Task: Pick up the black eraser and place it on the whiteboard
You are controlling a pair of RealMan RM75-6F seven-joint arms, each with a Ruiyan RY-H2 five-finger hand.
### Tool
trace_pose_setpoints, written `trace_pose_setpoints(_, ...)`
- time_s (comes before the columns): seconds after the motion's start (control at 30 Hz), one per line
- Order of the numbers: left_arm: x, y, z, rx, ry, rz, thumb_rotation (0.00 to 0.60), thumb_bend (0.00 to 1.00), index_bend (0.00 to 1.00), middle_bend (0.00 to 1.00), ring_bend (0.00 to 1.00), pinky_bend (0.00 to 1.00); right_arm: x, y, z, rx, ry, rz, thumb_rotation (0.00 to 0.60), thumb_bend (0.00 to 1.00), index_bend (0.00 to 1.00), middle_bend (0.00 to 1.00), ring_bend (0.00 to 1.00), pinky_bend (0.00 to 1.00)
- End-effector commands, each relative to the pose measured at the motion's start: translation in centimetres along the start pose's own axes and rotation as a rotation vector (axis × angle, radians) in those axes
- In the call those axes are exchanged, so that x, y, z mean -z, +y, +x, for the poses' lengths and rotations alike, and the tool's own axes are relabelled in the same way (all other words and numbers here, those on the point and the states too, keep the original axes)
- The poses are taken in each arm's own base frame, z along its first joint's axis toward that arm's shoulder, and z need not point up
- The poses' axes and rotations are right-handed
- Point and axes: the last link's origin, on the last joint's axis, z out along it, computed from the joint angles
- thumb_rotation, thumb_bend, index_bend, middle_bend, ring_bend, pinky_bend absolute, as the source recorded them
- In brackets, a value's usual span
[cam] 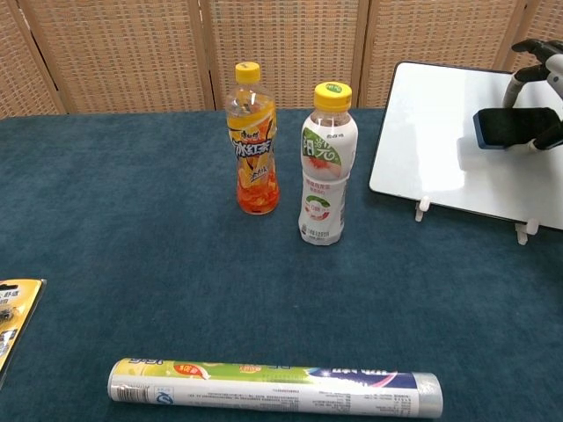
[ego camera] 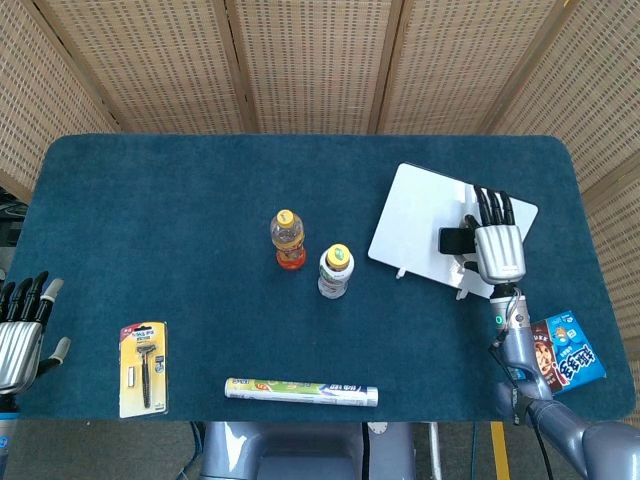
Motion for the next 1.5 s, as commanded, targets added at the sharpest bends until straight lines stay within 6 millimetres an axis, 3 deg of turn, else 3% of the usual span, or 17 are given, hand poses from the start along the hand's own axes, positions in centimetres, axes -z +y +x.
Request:
trace_pose_setpoints(0.03,0.0,0.0,0.0,0.000,0.000,0.000,0.600,0.33,0.00,0.00,0.00,0.00,-0.1,-0.1,0.1,0.006,0.017,-0.006,0.600,0.16,0.51,0.06,0.00,0.00)
trace_pose_setpoints(0.37,0.0,0.0,0.0,0.008,-0.007,0.000,0.600,0.33,0.00,0.00,0.00,0.00,-0.2,0.2,0.0,0.084,0.074,-0.045,0.600,0.16,0.51,0.06,0.00,0.00)
trace_pose_setpoints(1.5,0.2,0.3,0.0,0.010,-0.015,0.002,0.600,0.33,0.00,0.00,0.00,0.00,-0.3,0.3,-1.5,0.062,0.086,-0.095,0.600,0.16,0.52,0.06,0.00,0.00)
